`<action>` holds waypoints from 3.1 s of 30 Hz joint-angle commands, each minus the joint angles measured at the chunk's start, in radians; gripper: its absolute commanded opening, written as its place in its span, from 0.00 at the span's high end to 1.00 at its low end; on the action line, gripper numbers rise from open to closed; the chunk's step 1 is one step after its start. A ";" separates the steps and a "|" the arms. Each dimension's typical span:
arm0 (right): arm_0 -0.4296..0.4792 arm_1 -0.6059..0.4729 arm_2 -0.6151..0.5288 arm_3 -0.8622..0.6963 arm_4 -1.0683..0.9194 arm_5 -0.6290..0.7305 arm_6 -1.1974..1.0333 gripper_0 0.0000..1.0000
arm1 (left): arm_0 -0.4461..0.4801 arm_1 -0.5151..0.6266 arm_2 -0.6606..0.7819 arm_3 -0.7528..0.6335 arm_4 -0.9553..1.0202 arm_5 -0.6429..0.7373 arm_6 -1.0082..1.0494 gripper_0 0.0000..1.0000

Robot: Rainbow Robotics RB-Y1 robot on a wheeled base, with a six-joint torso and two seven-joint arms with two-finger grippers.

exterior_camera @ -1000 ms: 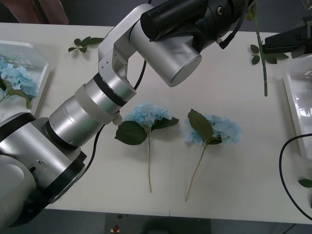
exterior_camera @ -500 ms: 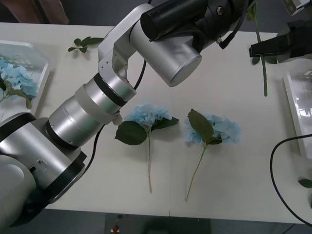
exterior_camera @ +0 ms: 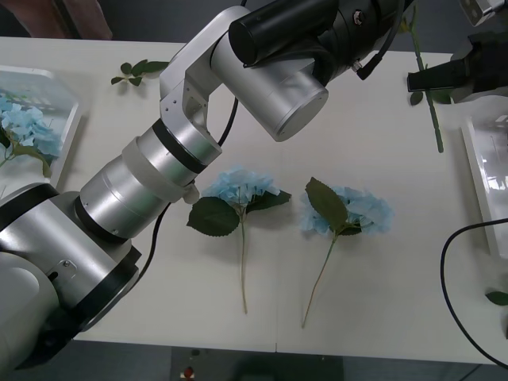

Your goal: Put the red flowers into the right box and the blue flowers into the left box

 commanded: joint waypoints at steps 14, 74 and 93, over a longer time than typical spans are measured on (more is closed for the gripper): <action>-0.032 -0.082 -0.042 -0.015 0.032 -0.008 -0.045 1.00 | -0.028 -0.006 -0.006 -0.023 -0.008 -0.009 0.018 0.00; 0.493 -0.332 -0.121 -0.002 0.890 -0.571 -0.033 0.95 | 0.766 0.175 0.037 -0.792 -0.094 1.061 -0.699 0.00; 0.493 -0.339 -0.049 -0.177 0.829 -0.608 0.032 0.00 | 0.746 0.181 -0.023 -0.621 -0.180 1.020 -0.693 0.00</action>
